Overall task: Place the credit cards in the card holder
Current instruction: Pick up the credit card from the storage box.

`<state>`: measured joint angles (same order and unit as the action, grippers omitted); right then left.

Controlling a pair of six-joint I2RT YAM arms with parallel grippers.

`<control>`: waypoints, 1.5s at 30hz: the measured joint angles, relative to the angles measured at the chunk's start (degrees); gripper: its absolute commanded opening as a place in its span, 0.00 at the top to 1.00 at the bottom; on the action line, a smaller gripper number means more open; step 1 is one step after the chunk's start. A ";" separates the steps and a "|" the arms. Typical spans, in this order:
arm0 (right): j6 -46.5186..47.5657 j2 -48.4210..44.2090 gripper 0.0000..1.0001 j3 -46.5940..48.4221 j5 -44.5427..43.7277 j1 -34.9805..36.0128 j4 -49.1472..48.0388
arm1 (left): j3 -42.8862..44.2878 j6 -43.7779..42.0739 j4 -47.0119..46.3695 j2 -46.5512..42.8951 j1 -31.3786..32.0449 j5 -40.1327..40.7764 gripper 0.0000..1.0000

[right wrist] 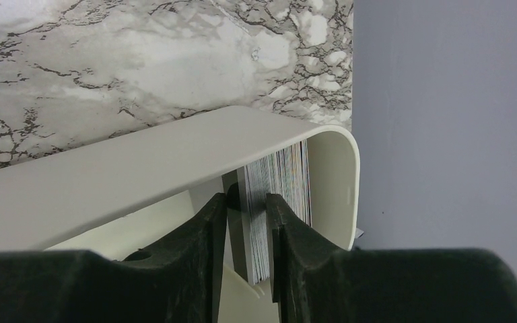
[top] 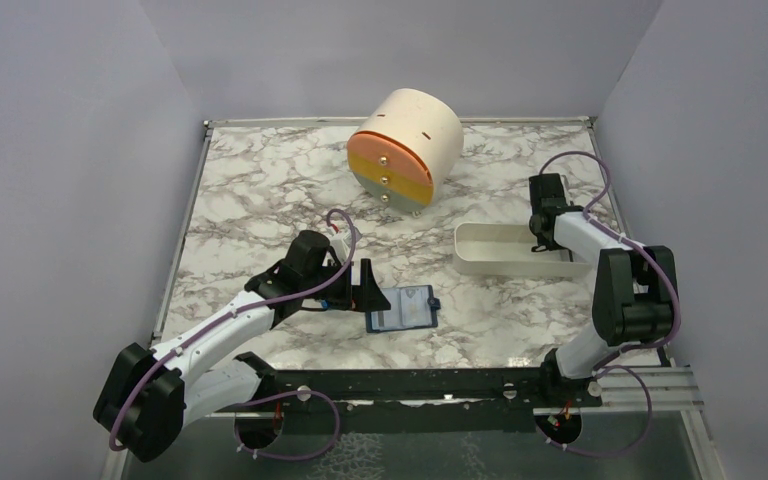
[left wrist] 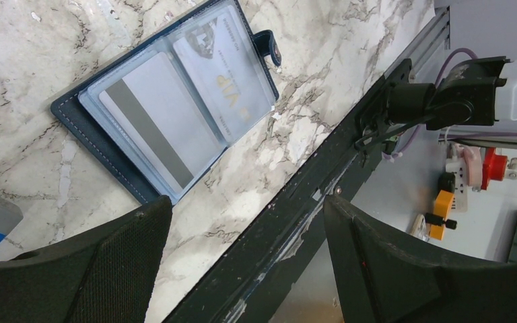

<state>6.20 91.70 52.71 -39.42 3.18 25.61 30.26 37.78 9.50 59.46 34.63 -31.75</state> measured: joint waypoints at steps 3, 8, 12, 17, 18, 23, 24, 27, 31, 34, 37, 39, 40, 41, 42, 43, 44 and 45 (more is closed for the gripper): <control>-0.02 -0.02 0.75 0.00 -0.20 0.00 0.02 | -0.02 -0.02 -0.02 0.00 0.00 -0.02 0.15; -0.09 -0.66 0.78 0.00 -0.22 -0.04 0.04 | 0.00 0.00 -0.02 0.00 0.00 -0.17 0.15; -0.15 -1.01 0.80 0.00 -0.20 -0.20 0.07 | 0.00 0.00 -0.02 -0.07 0.02 -0.17 0.15; -0.85 -1.01 0.88 0.28 -0.13 -0.20 0.72 | -0.02 0.00 -0.04 -0.22 0.00 -0.17 0.15; -1.03 -1.01 0.89 0.44 -0.04 -0.20 1.01 | 0.00 0.00 -0.04 -0.22 0.00 -0.20 0.15; -2.91 -1.07 0.99 2.67 4.37 -0.26 4.37 | -0.02 0.04 -0.04 -0.22 0.00 -0.17 0.15; -3.26 -1.18 0.99 3.28 5.73 -0.26 5.22 | 0.00 0.04 -0.04 -0.22 0.00 -0.17 0.15; -4.46 -1.73 0.99 4.70 10.16 -0.26 7.37 | -0.02 0.02 -0.02 -0.22 0.00 -0.17 0.15; -5.90 -3.23 0.99 6.14 15.23 -0.31 10.14 | 0.00 0.02 -0.02 -0.22 0.00 -0.13 0.15; -7.10 -4.11 0.99 8.66 18.29 -0.31 13.35 | -0.02 0.02 0.02 -0.63 0.00 0.17 0.15; -8.15 -5.42 0.99 11.67 20.87 -0.31 16.81 | -0.02 0.00 0.04 -2.12 0.00 1.27 0.16; -8.96 -6.97 0.99 13.49 22.10 -0.31 18.75 | -0.02 0.00 0.07 -3.10 0.00 1.55 0.17; -9.33 -7.80 0.99 14.40 22.69 -0.31 19.65 | -0.02 -0.02 0.15 -3.41 0.00 1.81 0.17; -9.68 -8.79 0.99 15.32 23.69 -0.31 20.48 | -0.02 -0.02 0.26 -3.67 0.02 2.12 0.18; -10.03 -9.81 0.99 16.13 24.76 -0.31 21.07 | -0.02 -0.02 0.37 -3.87 0.00 2.47 0.19; -10.43 -10.88 0.99 16.90 26.10 -0.31 21.44 | -0.02 -0.02 0.50 -3.96 0.00 2.73 0.19; -10.69 -11.93 0.99 17.64 27.52 -0.31 21.66 | -0.02 -0.02 0.66 -4.04 0.00 2.91 0.20; -10.97 -13.00 0.99 18.25 29.22 -0.31 21.77 | -0.02 0.00 0.87 -4.07 0.00 3.10 0.20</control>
<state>-4.78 78.70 70.96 -10.20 2.87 47.37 30.24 37.78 10.37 55.40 34.63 -28.64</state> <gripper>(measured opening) 0.015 0.814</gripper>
